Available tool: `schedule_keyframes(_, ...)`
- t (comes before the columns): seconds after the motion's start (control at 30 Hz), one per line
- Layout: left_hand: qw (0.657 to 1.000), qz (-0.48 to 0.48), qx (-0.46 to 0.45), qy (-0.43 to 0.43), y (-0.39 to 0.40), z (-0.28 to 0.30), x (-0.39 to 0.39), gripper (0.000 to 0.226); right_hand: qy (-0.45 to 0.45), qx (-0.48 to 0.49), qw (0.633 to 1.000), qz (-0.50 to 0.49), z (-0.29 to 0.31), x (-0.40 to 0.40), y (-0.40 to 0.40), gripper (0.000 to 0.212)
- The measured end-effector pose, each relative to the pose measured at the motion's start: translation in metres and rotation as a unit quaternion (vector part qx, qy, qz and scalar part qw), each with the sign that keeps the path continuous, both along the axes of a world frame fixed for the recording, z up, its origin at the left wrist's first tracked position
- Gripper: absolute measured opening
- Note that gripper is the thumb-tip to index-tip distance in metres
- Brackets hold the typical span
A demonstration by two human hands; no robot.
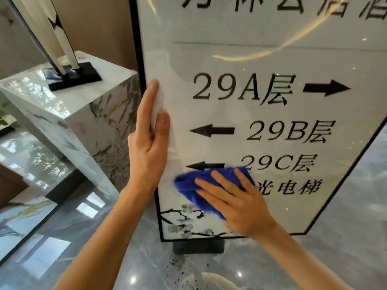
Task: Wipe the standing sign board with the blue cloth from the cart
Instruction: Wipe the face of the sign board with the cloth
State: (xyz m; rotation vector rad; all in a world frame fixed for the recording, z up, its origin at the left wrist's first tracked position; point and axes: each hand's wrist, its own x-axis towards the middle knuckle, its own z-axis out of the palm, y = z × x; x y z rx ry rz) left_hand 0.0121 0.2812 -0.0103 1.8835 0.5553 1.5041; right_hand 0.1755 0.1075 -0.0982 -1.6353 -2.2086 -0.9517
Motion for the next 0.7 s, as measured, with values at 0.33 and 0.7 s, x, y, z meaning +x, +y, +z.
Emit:
schedule_keyframes(0.33,0.997,-0.012,-0.075,0.003,-0.017,-0.020,-0.011,0.046,0.261,0.137,0.925,-0.240,0.085,0.116,-0.058,0.066)
schedule_keyframes(0.7,0.997,0.007,-0.078,0.001,-0.023,-0.048,-0.014,0.042,0.387,0.232,0.877,-0.167,0.058,0.040,0.003,0.052)
